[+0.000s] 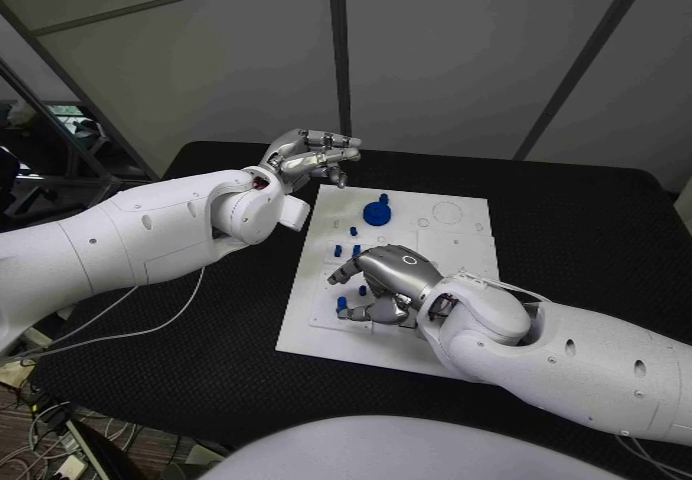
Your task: Assemble the parts on the task board
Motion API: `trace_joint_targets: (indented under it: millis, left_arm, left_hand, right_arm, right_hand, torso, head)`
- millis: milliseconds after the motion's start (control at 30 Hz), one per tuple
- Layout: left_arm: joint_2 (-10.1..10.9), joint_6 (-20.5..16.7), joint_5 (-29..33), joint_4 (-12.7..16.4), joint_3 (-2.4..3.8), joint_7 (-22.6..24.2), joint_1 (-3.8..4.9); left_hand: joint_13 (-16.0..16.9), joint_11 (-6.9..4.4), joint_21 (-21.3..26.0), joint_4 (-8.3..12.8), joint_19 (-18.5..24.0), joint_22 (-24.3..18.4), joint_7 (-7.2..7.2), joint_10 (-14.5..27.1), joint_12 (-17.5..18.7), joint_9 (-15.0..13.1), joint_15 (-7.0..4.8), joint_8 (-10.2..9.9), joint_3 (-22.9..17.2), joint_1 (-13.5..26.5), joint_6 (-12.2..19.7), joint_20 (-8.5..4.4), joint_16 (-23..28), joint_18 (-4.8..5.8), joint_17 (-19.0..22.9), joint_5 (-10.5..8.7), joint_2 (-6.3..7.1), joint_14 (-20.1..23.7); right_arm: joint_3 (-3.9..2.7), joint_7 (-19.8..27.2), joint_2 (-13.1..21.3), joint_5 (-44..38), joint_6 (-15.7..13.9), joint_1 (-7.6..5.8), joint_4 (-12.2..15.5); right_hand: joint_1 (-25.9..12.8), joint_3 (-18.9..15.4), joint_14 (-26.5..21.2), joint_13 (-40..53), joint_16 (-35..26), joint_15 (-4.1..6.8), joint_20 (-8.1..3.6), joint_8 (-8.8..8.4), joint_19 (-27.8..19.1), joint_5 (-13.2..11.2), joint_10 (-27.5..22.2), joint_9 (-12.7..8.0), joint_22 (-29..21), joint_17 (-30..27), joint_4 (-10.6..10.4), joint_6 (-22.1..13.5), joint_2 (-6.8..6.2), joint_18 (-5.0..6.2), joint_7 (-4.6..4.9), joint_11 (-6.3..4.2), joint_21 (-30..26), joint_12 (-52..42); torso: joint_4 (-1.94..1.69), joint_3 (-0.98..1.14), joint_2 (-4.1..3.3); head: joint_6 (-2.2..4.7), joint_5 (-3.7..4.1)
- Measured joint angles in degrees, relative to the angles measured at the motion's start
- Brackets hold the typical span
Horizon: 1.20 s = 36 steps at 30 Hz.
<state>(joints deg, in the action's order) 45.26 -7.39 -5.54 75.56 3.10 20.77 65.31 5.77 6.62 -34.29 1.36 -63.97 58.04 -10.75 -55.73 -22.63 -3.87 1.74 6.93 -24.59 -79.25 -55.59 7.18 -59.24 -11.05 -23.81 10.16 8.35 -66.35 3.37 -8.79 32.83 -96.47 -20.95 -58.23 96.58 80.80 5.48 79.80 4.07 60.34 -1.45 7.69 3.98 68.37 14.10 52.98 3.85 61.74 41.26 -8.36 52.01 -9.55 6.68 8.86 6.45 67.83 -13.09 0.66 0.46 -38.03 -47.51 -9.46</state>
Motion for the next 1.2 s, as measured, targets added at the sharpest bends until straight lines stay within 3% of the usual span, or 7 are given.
trace_joint_targets:
  millis: [200, 300, 400, 533, 767, 933, 1200]
  left_arm:
    - [0.0, 0.1, 0.0, -0.2, -0.01, -0.1, 0.0]
    - [0.0, 0.1, 0.0, -0.3, -0.01, -0.1, 0.0]
    - [0.0, 0.1, 0.0, -0.3, -0.02, -0.1, 0.0]
    - [0.2, 0.1, 0.0, -0.2, -0.06, -0.2, -0.01]
    - [0.7, 0.1, 0.0, 0.6, -0.22, -0.2, -0.19]
    - [1.1, 0.1, 0.0, 1.3, -0.28, -0.2, -0.69]
    - [1.5, 0.1, 0.0, 1.7, -0.3, -0.2, -1.02]
  left_hand:
    - [0.0, 0.0, 0.0, 0.0, 0.0, 0.0, 0.0, 0.0, 0.0, 0.0, 0.0, 0.0, 0.0, 0.0, 0.0, 0.0, 0.0, -0.01, 0.0, 0.0, 0.0, 0.0]
    - [0.0, 0.0, 0.0, 0.0, 0.0, 0.0, 0.0, 0.0, 0.0, 0.0, 0.0, 0.0, 0.0, 0.0, 0.0, 0.0, 0.0, 0.0, 0.0, 0.0, 0.0, 0.0]
    - [0.0, 0.21, 0.2, 0.0, 0.0, 0.0, -0.21, 0.2, 0.0, 0.0, 0.0, 0.0, 0.0, 0.0, 0.2, 0.0, 0.0, 0.0, 0.0, 0.0, 0.0, 0.0]
    - [0.0, 0.21, 0.2, 0.0, 0.0, 0.0, -0.21, 0.2, 0.0, 0.0, 0.0, 0.0, 0.0, 0.0, 0.2, 0.0, 0.0, 0.0, 0.0, 0.0, 0.0, 0.0]
    - [0.0, 0.21, 0.2, 0.0, 0.0, 0.0, -0.21, 0.2, 0.0, 0.0, 0.0, 0.0, 0.0, 0.0, 0.2, 0.0, 0.0, 0.0, 0.0, 0.0, 0.0, 0.0]
    - [0.0, 0.21, 0.2, 0.0, 0.0, 0.0, -0.21, 0.2, 0.0, 0.0, 0.0, 0.0, 0.0, 0.0, 0.2, 0.0, 0.0, 0.0, 0.0, 0.0, 0.0, 0.0]
    - [0.0, 0.21, 0.2, 0.0, 0.0, 0.0, -0.21, 0.2, 0.0, 0.0, 0.0, 0.0, 0.0, 0.0, 0.2, 0.0, 0.0, 0.0, 0.0, 0.0, 0.0, 0.0]
  right_arm:
    - [-0.07, 2.2, 4.4, 2.2, -5.2, 0.06, 2.7]
    - [-0.13, 2.8, 8.2, 4.8, -6.3, 0.05, 4.7]
    - [-0.65, 2.9, 13.5, 9.3, -6.9, -0.04, 7.0]
    - [-1.06, 1.9, 19.5, 15.3, -6.8, -0.25, 9.3]
    - [-1.18, -2.7, 26.1, 20.2, -5.8, -0.23, 11.3]
    - [-1.18, -6.5, 27.9, 19.6, -5.2, -0.17, 11.6]
    - [-1.16, -12.7, 28.6, 16.2, -3.9, 0.18, 11.9]
  right_hand:
    - [2.6, -2.8, -0.1, 0.2, -0.6, -0.08, 0.09, 0.0, -0.1, 0.0, -0.2, 0.2, -0.8, -1.6, -2.0, 0.5, 1.33, 0.03, 0.69, -0.29, -0.7, -3.2]
    - [3.0, -2.6, 0.4, 1.1, 0.5, 0.34, -0.36, 0.46, 0.8, 0.0, 5.8, 0.4, 0.5, -0.4, -3.2, 2.3, 1.81, 0.02, 1.42, -0.42, 0.1, -6.6]
    - [0.2, -3.8, 2.8, 3.8, 4.6, 1.75, -1.19, 1.93, 4.9, 0.1, 15.3, 0.8, 5.2, 5.4, -6.0, 4.5, 2.02, -0.03, -0.07, -2.33, 4.2, -12.4]
    - [-3.6, -6.6, 4.3, 9.9, 12.6, 3.19, -3.07, 3.71, 11.6, 3.1, 21.2, 1.2, 12.6, 17.4, -7.7, 5.6, 1.68, -2.75, -1.53, -4.18, 11.4, -20.4]
    - [-6.1, -13.7, 4.3, 51.4, 22.0, 3.73, -3.4, 10.21, 15.5, 5.0, 23.8, 2.4, 13.2, 32.4, -8.1, 4.4, 4.16, -4.51, -2.18, -4.6, 17.2, -53.8]
    - [-6.6, -14.9, 4.3, 60.9, 23.2, 3.73, -3.4, 13.1, 15.5, 7.3, 26.0, 3.1, 13.2, 33.7, -8.3, 4.4, 4.21, -4.51, -2.18, -4.99, 18.3, -60.2]
    - [-6.6, -15.5, 4.3, 64.5, 23.7, 3.73, -3.4, 15.19, 15.5, 8.7, 26.8, 3.8, 13.2, 33.7, -8.3, 4.9, 4.2, -4.5, -2.71, -5.22, 18.7, -62.3]
  torso:
    - [0.05, 0.03, 0.04]
    - [0.05, 0.02, 0.09]
    - [0.08, -0.06, 0.15]
    - [0.31, -0.16, 0.29]
    - [1.15, -0.18, 0.54]
    - [1.75, -0.06, 0.75]
    - [2.29, 0.05, 0.92]
  head:
    - [0.68, 0.99]
    - [1.26, 2.2]
    - [2.2, 4.38]
    - [2.92, 6.82]
    - [3.16, 10.01]
    - [2.8, 11.19]
    - [2.15, 11.84]
